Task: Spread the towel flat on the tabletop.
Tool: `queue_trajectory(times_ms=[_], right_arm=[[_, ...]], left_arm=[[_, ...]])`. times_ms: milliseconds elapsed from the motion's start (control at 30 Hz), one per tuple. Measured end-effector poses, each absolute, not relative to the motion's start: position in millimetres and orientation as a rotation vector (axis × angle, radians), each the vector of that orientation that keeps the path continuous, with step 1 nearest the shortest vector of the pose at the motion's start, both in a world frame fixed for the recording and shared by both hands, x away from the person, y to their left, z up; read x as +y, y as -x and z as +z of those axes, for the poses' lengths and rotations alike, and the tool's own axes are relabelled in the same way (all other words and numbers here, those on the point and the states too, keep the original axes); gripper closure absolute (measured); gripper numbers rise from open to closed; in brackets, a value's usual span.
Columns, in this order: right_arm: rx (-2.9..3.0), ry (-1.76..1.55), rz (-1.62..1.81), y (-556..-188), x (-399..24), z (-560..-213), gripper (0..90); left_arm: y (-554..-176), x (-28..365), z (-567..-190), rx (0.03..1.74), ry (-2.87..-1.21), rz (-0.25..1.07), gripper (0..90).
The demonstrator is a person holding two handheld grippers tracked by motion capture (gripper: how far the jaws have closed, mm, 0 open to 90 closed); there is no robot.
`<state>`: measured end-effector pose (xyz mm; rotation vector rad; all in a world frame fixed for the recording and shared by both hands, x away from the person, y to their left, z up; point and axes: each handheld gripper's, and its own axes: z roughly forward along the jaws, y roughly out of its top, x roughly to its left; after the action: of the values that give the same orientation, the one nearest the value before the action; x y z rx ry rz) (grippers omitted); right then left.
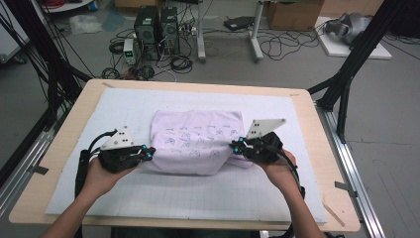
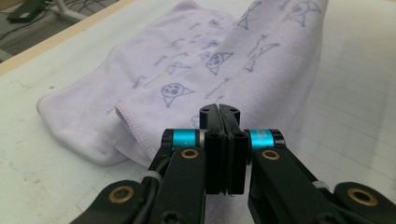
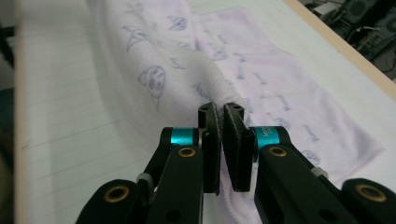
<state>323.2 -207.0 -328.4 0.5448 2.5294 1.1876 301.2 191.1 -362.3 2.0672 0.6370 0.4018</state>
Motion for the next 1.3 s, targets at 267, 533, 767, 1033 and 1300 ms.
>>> queue_trajectory(times_ms=[267,533,767,1033,1300], right_arm=[[2.578,-0.849,1.105,-403.9,-197.0,-386.6,77.5],[2.566,-0.822,1.179,-387.9,-207.7,-393.5,66.6],[2.559,-0.725,1.078,-364.2,-202.5,-400.3,59.4],[2.667,-0.701,1.017,-372.2,-193.9,-419.4,85.7],[2.601,-0.63,1.077,-340.0,-223.7,-390.0,86.3]], left_arm=[[-361.4,180.7,-411.0,0.865,-2.119,0.369,88.4],[-354.9,190.7,-407.6,0.856,-2.094,0.306,65.5],[-347.8,179.8,-415.1,0.8,-2.147,0.341,50.6],[-346.9,188.8,-412.3,0.787,-2.137,0.28,85.7],[-321.6,215.0,-386.5,0.751,-2.046,0.272,86.1]])
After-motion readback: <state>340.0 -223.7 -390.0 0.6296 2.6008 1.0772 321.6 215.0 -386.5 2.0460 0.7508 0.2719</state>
